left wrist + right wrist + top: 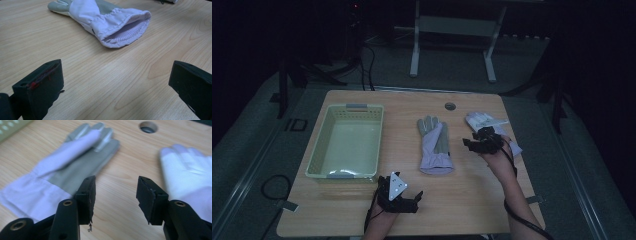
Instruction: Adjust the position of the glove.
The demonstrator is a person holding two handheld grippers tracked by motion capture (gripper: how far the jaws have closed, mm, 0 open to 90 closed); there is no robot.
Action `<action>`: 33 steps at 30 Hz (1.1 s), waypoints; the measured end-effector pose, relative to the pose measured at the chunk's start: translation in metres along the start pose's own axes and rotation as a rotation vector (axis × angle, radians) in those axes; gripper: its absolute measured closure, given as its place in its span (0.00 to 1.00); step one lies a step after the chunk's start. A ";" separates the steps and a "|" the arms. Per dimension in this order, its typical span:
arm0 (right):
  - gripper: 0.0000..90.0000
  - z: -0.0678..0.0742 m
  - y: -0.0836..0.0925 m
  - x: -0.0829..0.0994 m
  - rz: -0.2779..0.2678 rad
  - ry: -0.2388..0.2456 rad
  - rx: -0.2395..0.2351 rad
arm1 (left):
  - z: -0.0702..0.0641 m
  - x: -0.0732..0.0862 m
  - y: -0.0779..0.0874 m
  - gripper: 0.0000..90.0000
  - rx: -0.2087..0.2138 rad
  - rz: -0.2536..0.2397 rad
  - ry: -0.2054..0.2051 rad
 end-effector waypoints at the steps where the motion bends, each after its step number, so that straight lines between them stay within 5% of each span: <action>1: 0.55 -0.005 0.002 0.001 0.001 0.006 0.003 | 0.000 0.000 0.000 0.00 0.000 0.000 0.001; 19: 0.61 -0.097 0.036 0.017 -0.027 0.039 0.094 | 0.000 0.000 0.000 0.00 -0.006 0.006 -0.006; 25: 0.61 -0.119 0.029 0.016 -0.020 0.029 0.131 | 0.000 0.000 0.000 0.00 -0.005 0.006 -0.005; 30: 0.59 -0.126 0.015 0.020 -0.007 0.004 0.133 | 0.000 0.000 0.000 0.00 -0.005 0.005 -0.004; 33: 0.57 -0.127 0.003 0.026 0.041 0.027 0.158 | 0.000 0.000 0.000 0.00 -0.006 0.004 -0.005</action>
Point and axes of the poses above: each handheld gripper's, and its own axes: y roughly backward along the jaws, x roughly out of its underside, z roughly to its left, the point moved 6 cm from there along -y, roughly forward along the jaws, and after that the axes turned 11 degrees about -z, right-handed, at the moved point
